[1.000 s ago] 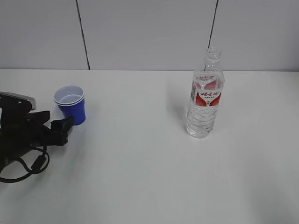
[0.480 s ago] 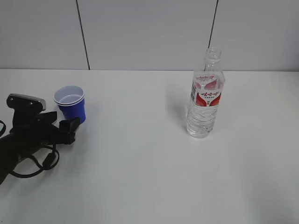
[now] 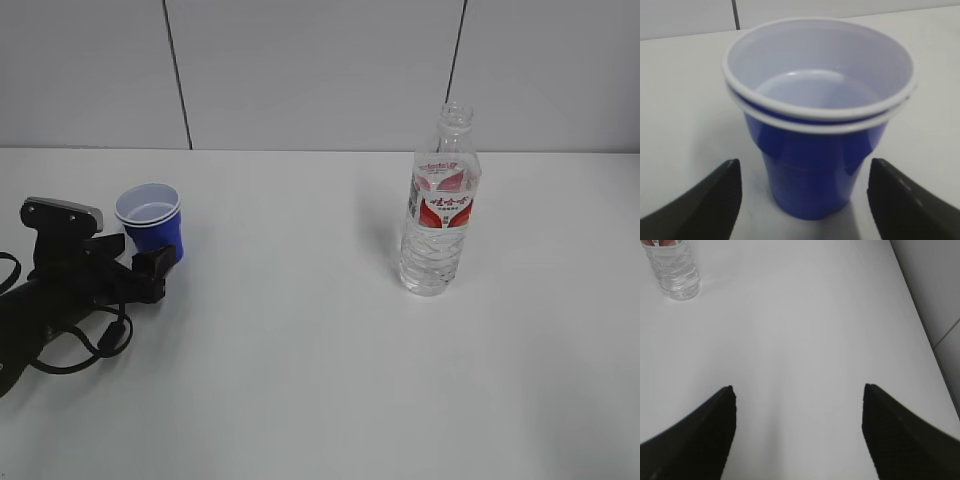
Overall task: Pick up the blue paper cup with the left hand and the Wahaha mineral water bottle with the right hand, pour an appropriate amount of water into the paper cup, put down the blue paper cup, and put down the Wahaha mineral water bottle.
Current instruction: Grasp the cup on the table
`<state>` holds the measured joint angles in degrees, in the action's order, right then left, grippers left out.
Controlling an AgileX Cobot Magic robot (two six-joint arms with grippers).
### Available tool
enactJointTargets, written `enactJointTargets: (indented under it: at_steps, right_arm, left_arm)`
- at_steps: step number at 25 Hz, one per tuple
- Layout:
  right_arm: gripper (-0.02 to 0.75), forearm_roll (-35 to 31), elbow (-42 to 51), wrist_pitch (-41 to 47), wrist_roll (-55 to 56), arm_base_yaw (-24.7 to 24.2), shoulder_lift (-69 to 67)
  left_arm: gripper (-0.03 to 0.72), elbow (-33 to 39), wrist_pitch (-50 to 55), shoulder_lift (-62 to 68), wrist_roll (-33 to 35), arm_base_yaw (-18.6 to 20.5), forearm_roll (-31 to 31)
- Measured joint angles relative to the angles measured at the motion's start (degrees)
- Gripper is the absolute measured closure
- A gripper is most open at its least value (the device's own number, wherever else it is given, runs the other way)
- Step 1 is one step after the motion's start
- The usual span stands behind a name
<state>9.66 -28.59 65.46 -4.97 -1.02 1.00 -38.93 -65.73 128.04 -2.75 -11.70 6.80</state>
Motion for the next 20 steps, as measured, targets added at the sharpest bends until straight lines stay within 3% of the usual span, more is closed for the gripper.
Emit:
enactJointTargets:
  at_steps: [20]
  right_arm:
    - [0.15, -0.1, 0.0, 0.0, 0.0, 0.0, 0.0]
  left_arm:
    - [0.071, -2.2, 0.0, 0.6, -2.4, 0.0, 0.5]
